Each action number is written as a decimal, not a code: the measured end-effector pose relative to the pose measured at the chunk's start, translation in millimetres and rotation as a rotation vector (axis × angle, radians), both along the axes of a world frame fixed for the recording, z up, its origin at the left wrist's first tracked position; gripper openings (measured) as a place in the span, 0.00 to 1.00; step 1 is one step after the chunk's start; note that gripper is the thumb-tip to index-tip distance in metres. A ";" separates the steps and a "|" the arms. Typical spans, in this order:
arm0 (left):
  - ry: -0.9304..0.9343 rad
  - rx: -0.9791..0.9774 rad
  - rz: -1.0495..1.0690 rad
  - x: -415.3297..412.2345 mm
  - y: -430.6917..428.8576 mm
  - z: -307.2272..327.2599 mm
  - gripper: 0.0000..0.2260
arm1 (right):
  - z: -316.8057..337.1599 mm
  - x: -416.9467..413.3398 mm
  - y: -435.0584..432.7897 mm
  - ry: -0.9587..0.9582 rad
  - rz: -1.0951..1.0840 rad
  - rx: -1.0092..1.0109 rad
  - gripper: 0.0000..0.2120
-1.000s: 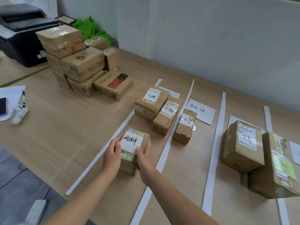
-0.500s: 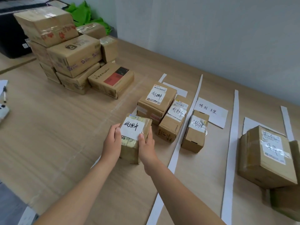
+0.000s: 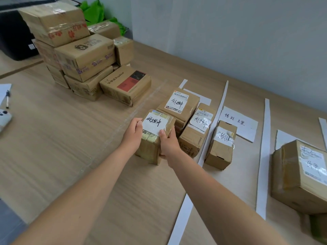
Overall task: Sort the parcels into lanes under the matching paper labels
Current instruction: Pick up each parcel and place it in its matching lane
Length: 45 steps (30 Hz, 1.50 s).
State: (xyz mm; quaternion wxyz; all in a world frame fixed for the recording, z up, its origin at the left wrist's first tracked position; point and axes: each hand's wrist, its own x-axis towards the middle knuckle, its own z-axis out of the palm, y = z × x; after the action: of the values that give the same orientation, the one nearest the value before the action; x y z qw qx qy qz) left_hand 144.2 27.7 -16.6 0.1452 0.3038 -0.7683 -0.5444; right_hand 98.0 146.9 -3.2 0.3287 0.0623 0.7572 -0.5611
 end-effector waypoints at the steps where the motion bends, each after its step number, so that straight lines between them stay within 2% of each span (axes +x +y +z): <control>1: -0.002 0.004 -0.002 -2.5 -1.7 0.8 0.11 | 3.5 -1.4 -0.3 0.012 0.007 0.006 0.29; 6: -0.102 -0.052 -0.062 -6.4 -4.2 18.4 0.15 | 34.0 3.6 11.5 0.184 0.012 0.123 0.29; 8: -0.108 -0.039 -0.002 0.3 -6.7 34.6 0.20 | 48.4 12.7 24.7 0.214 -0.006 0.132 0.29; 10: -0.065 -0.105 0.042 12.1 -8.8 51.6 0.22 | 65.1 25.0 36.9 0.240 0.028 0.157 0.27; 13: -0.019 -0.282 -0.061 38.6 -5.6 76.0 0.23 | 94.0 41.6 47.0 0.349 0.112 0.216 0.22; 16: -0.009 -0.483 -0.144 68.7 1.7 102.5 0.22 | 132.0 57.6 50.2 0.490 0.145 0.253 0.23; 20: 0.017 -0.815 -0.186 107.3 5.3 158.1 0.23 | 196.7 94.2 48.0 0.536 0.116 0.101 0.29; 23: 0.081 -1.051 -0.188 137.8 11.9 212.6 0.24 | 240.3 130.5 55.1 0.663 0.121 0.030 0.30; 26: 0.143 -1.068 -0.078 172.7 31.1 263.7 0.24 | 274.6 162.8 70.8 0.849 0.160 0.073 0.30; 29: 0.120 -1.100 -0.045 206.0 52.2 287.6 0.24 | 294.4 184.5 90.0 0.970 0.179 0.135 0.31; 32: 0.085 -1.138 -0.061 236.7 70.8 295.3 0.24 | 301.2 205.6 110.1 0.914 0.141 0.082 0.32; 36: 0.080 -1.148 -0.072 276.7 86.0 292.1 0.25 | 319.1 230.9 124.2 0.665 0.087 -0.068 0.33; 42: 0.069 -1.131 0.032 311.0 52.7 306.8 0.25 | 360.8 245.0 106.8 0.884 0.109 -0.039 0.33; 45: 0.097 -1.167 0.047 324.9 23.5 317.5 0.25 | 365.2 251.8 70.8 0.895 0.166 0.006 0.34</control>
State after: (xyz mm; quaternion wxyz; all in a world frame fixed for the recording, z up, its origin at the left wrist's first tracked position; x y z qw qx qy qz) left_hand 469.1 51.2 300.9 0.3355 0.1653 -0.9265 -0.0410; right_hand 349.8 217.6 362.0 0.0127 -0.2465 0.8287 -0.5024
